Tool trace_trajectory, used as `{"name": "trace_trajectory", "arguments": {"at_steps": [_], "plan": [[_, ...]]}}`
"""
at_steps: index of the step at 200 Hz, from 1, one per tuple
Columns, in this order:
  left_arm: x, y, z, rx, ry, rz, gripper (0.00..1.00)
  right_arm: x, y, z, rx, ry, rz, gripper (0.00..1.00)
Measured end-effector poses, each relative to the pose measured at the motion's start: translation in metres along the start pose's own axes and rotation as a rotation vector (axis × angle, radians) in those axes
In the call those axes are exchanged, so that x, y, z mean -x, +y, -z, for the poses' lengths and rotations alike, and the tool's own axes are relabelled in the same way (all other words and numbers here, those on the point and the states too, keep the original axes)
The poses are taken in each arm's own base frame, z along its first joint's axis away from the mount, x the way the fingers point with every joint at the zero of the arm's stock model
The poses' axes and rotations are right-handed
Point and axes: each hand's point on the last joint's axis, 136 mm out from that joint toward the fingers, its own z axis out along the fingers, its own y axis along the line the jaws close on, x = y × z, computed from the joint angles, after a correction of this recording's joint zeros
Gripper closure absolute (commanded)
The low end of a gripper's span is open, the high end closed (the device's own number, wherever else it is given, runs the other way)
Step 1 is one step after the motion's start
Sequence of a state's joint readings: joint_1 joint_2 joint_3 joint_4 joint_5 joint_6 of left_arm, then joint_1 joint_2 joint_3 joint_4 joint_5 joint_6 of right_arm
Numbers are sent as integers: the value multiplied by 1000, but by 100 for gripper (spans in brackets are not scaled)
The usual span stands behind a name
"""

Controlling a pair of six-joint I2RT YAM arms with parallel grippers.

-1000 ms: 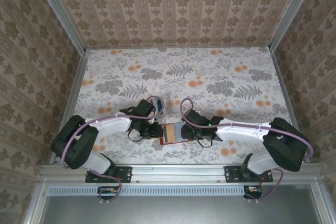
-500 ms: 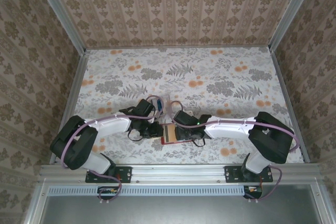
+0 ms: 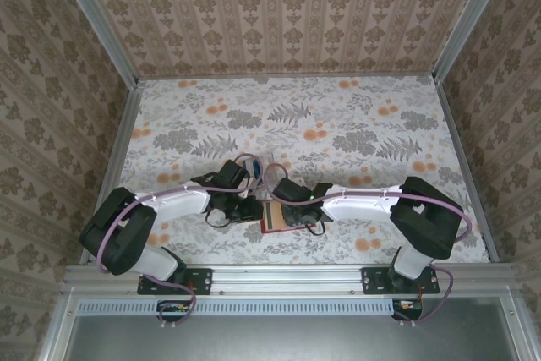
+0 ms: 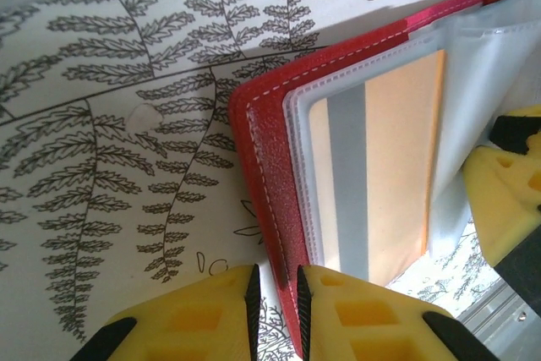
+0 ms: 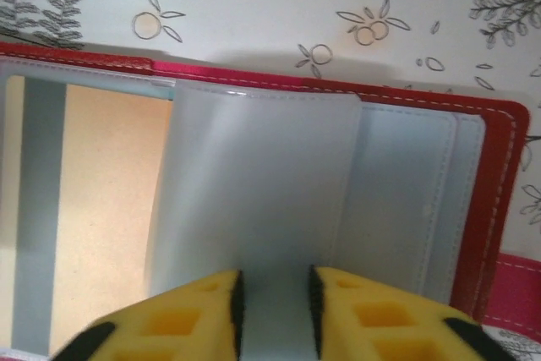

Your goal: Put the credit cards into the card holder

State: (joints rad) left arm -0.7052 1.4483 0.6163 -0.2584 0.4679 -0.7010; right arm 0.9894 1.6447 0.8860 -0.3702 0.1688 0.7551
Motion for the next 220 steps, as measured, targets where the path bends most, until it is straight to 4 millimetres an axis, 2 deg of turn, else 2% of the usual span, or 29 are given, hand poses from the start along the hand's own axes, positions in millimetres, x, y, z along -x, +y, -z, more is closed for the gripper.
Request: {"name": "trace_trajectory", "arguments": {"at_steps": [39,58,78,101,113,135,145,163,192,220], "plan": [[0,0,0,-1,-2,3,78,-4,12,3,110,0,-16,79],[0,0,0,-1,-2,3,78,-5,19,4,223,-4,-59,68],[0,0,0,-1,-2,3,78,-5,18,2,331,-11,-151,59],[0,0,0,-1,-2,4,79,0,15,10,407,-37,-222,50],[0,0,0,-1,-2,5,79,3,12,17,409,-55,-233,45],[0,0,0,0,-2,10,79,12,6,33,393,-106,-226,43],[0,0,0,0,-2,10,79,14,3,35,373,-114,-224,43],[0,0,0,0,-2,10,79,12,-2,30,330,-102,-219,42],[1,-1,1,-3,-5,8,79,-5,-8,8,224,-31,-192,42],[2,-1,2,-4,-9,11,79,3,-1,5,185,-28,-176,42]]}}
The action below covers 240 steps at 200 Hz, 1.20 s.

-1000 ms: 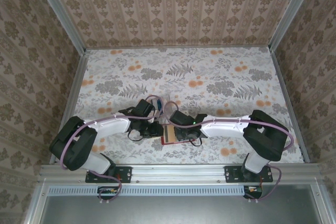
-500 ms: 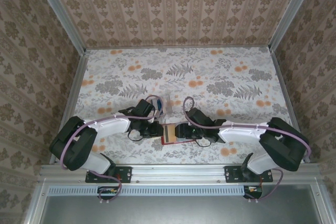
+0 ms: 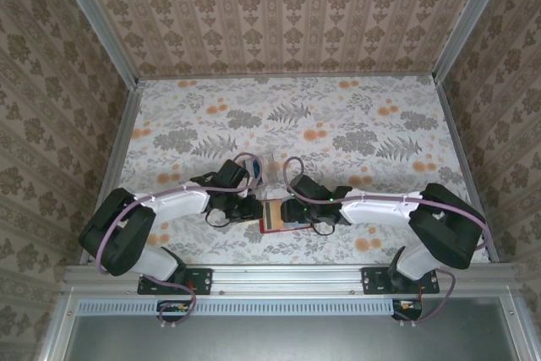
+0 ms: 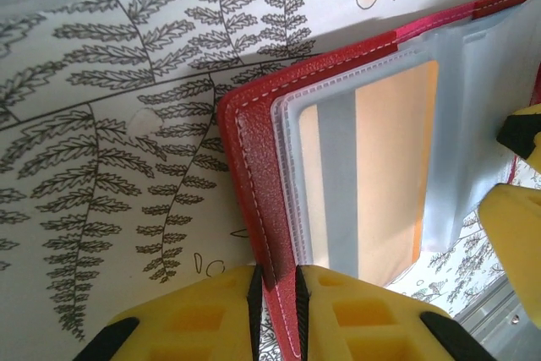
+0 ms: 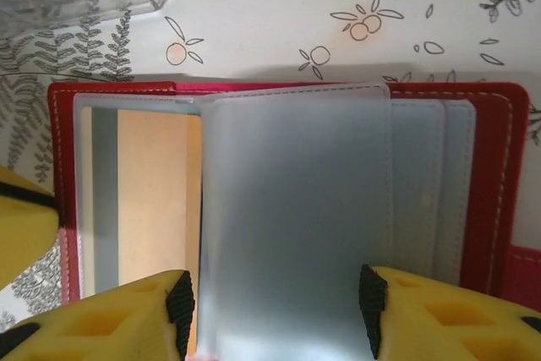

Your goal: Put the credit cards into the card holder

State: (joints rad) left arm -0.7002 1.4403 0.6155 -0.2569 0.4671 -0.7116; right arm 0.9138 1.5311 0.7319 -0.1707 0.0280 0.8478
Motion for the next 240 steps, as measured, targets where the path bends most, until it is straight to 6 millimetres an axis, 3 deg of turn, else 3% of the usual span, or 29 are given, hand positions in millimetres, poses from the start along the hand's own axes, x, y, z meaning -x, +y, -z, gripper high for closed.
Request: {"name": "trace_trajectory", "arguments": {"at_steps": [40,78,111,151,179,209,240], "plan": [[1,-1,1,-3,-5,-1,79,1,18,-7,52,36,14,49],[0,1,0,-3,-4,0,79,-4,50,-8,247,78,-8,72],[1,1,1,-6,-11,1,79,-5,67,-3,427,92,-35,71],[5,2,3,-15,-27,7,80,5,87,16,591,65,-24,67],[5,4,6,-26,-43,17,80,16,78,36,579,2,-24,48],[5,3,8,-34,-49,14,80,33,49,60,425,-127,-12,41],[6,2,8,-38,-51,12,80,24,9,51,230,-116,-28,41]]}}
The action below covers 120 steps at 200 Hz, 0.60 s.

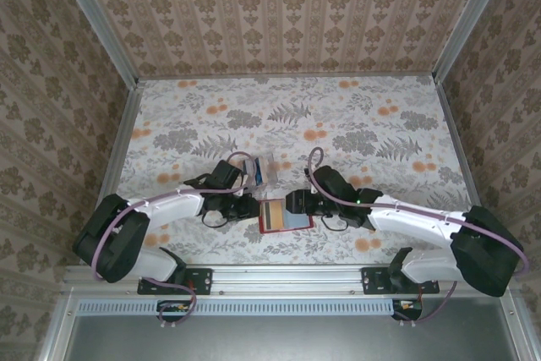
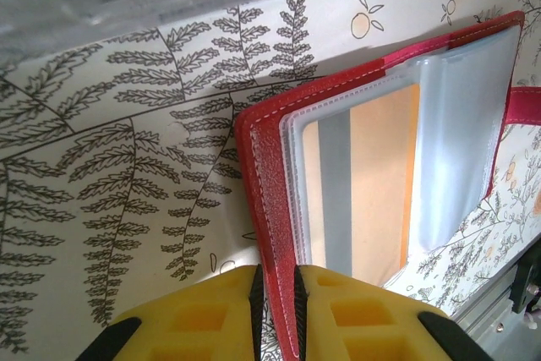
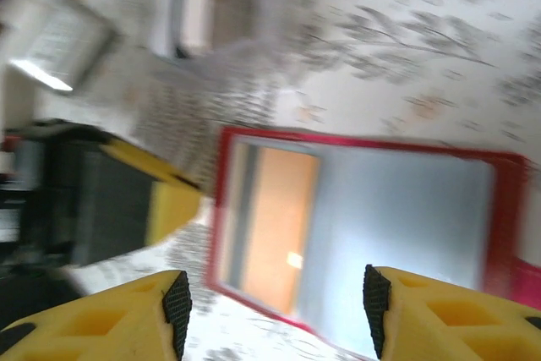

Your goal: Put the credit cards into the card holder

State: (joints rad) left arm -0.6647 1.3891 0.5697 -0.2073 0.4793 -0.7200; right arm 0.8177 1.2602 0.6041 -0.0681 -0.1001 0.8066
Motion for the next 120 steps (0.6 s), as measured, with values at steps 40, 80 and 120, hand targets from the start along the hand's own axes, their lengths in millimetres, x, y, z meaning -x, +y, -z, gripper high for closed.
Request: {"name": "trace_trajectory", "arguments": {"at_steps": [40,80,120], "plan": [[0,0,0,0,-1,1,80,-28,-31,-17,-131,104,-8,47],[1,-1,0,-8,-2,2,80,-38,-41,-26,-171,146,-12,59],[3,-3,0,-19,-6,3,80,-35,-38,-32,-173,152,-8,64]]}}
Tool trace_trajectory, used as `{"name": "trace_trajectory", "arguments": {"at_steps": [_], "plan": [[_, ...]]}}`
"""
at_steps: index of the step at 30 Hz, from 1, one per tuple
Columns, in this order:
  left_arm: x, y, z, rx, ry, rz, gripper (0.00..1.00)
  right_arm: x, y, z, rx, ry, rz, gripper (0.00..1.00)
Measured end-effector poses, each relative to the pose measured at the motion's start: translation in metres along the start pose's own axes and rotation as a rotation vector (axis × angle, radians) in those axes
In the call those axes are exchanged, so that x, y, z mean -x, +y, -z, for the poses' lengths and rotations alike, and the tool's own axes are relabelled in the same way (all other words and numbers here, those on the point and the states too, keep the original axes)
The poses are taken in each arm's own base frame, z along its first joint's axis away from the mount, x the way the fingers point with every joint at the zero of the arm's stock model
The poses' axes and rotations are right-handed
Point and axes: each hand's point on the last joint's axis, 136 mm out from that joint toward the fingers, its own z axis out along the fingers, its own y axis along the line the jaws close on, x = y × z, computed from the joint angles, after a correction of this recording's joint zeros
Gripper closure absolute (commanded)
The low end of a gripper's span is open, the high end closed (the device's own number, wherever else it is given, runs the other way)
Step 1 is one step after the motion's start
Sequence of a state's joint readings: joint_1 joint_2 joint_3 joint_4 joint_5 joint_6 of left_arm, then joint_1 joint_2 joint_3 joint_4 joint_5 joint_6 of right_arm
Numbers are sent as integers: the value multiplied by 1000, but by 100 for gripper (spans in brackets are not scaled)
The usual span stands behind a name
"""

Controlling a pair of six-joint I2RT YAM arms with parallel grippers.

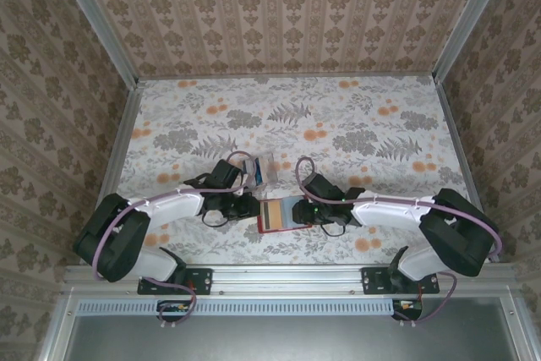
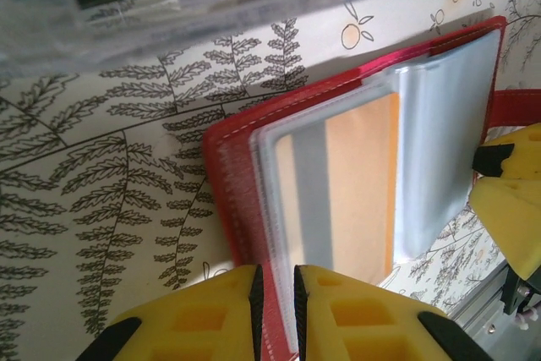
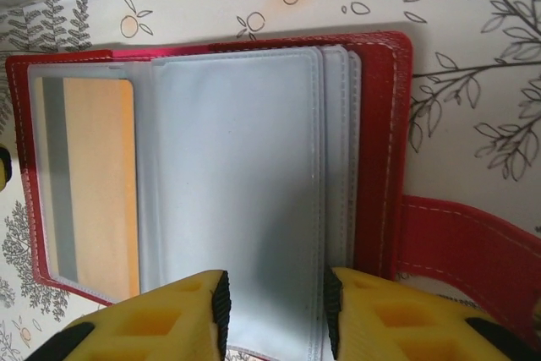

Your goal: Put the credit cards into the card holder

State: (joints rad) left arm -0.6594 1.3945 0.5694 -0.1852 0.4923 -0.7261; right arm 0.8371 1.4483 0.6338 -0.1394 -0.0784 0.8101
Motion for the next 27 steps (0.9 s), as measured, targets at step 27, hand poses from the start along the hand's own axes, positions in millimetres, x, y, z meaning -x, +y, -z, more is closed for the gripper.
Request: {"name": "trace_trajectory", "arguments": {"at_steps": [27], "plan": [[-2,1,-7,-9,24,12,83,1,22,-13,58,45,36,68]]}}
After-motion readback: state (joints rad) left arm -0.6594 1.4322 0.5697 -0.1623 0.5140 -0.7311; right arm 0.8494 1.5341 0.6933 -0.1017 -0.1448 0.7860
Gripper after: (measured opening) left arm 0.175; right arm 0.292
